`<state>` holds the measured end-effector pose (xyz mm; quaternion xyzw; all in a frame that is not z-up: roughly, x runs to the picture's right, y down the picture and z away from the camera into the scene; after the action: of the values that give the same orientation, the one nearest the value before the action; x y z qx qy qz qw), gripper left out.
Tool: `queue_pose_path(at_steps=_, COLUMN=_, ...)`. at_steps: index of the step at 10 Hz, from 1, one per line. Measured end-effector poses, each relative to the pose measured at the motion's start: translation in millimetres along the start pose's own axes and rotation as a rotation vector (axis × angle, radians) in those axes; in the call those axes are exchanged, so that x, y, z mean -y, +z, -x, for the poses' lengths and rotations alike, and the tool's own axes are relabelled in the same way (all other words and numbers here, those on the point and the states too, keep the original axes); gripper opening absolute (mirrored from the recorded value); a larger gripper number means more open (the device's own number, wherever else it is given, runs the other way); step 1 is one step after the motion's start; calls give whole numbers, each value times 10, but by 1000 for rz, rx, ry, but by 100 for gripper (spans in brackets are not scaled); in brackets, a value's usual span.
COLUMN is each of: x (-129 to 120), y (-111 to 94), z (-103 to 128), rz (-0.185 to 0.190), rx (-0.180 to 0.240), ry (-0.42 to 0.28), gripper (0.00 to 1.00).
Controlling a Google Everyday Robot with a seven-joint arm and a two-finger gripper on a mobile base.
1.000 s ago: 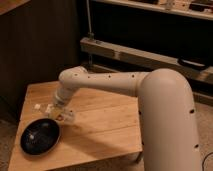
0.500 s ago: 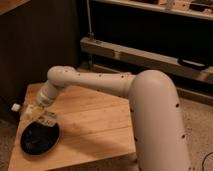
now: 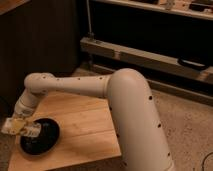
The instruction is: Place the bottle in the ceramic bowl
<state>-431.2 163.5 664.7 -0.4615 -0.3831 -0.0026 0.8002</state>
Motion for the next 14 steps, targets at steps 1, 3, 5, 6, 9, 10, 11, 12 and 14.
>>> queue_pose_path(at_steps=1, x=17, y=50, z=-47, rz=0, rx=-24, ry=-1, gripper=24)
queue_pose_path(at_steps=3, x=98, y=143, z=-210, rz=4, rx=-76, ry=0, gripper=47)
queue_pose_path(at_steps=5, x=176, y=110, z=-355, rz=8, rx=-70, ry=-9, gripper=65)
queue_pose_path(at_steps=6, x=227, y=69, z=-460, rz=14, rx=-44, ry=-6, gripper=75)
queue_pose_path(at_steps=9, x=258, y=85, z=-553, rz=46, rx=3, ry=-9, gripper=80)
queue_pose_path(at_steps=10, x=258, y=85, z=-553, rz=46, rx=3, ry=-9, gripper=80)
queue_pose_path(at_steps=11, x=260, y=82, z=-553, rz=45, rx=3, ry=-9, gripper=80)
queue_pose_path(at_steps=12, x=259, y=85, z=-551, rz=46, rx=3, ry=-9, gripper=80)
queue_pose_path(at_steps=14, x=260, y=81, z=-555, rz=45, rx=3, ry=-8, gripper=80)
